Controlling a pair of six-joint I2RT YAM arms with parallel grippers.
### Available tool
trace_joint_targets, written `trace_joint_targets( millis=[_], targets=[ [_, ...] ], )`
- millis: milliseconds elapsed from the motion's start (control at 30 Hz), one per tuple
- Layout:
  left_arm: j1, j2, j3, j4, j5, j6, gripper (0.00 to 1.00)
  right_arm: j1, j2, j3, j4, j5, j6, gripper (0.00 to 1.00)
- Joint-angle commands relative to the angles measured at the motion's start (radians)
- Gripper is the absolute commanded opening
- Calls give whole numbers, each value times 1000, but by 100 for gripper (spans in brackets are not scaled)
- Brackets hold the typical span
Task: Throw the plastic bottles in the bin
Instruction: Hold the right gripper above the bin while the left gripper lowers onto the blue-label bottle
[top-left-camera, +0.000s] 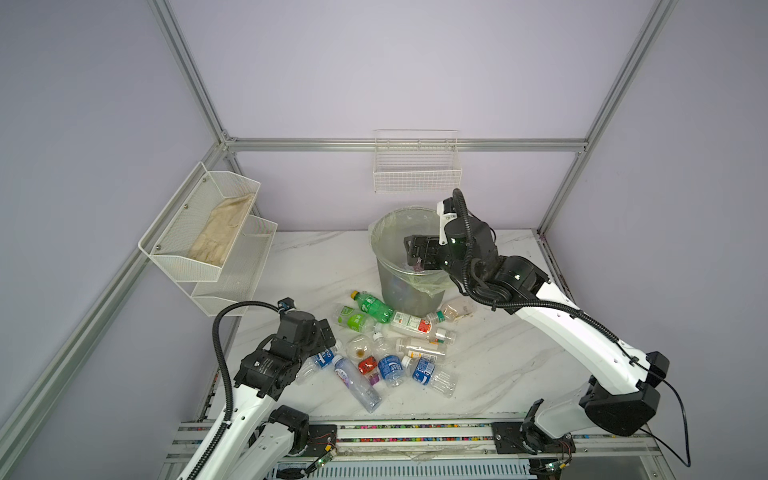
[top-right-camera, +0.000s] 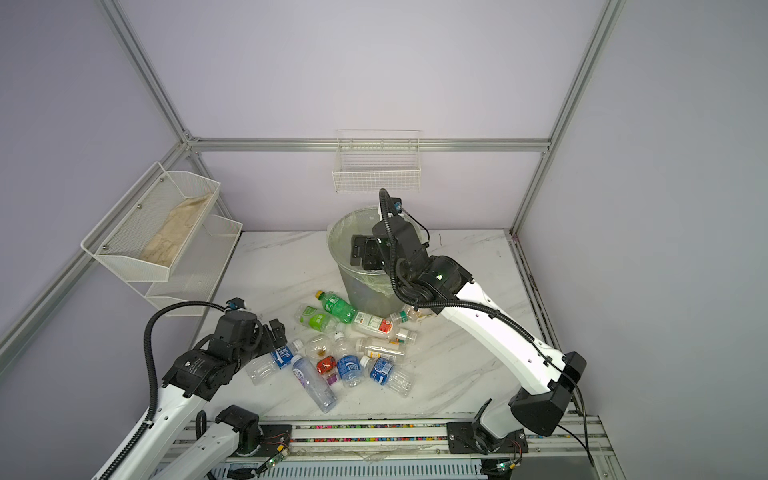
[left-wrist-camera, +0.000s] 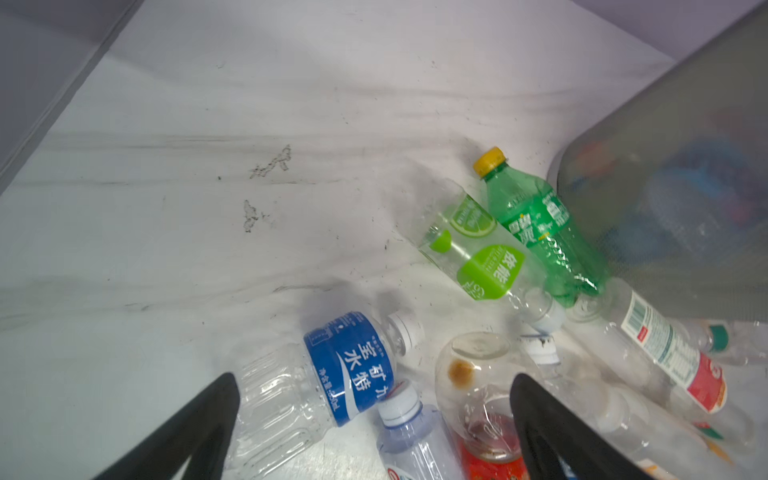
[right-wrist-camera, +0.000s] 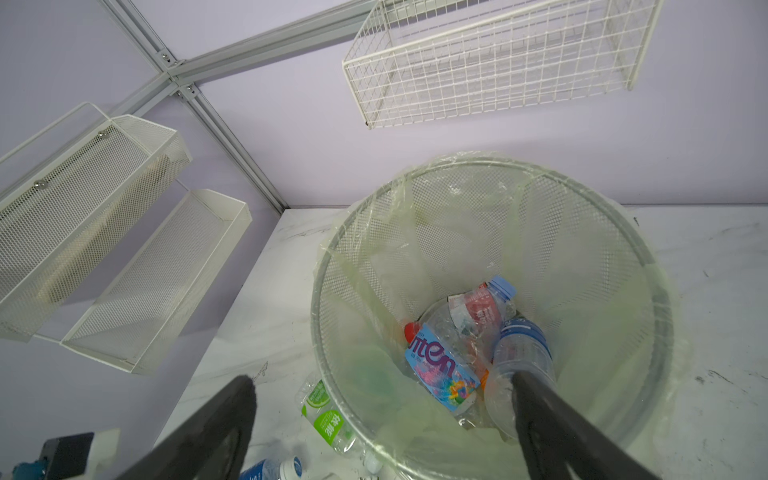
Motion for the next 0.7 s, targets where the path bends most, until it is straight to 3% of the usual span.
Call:
trace_joint_targets(
  millis=[0, 167, 467, 667],
  targets=[
    [120, -1, -49, 56, 114, -72, 100, 0, -44, -57, 11, -27, -19, 97],
    [338, -22, -186, 103, 248, -199, 100, 0, -83, -142, 26, -44, -10, 98],
    [355, -99, -235, 15, 126, -314, 100, 0, -155, -227, 37, -39, 3, 98],
    [355, -151, -327, 30, 203, -416, 100, 0, -159, -243, 53, -45, 18, 97]
  ],
)
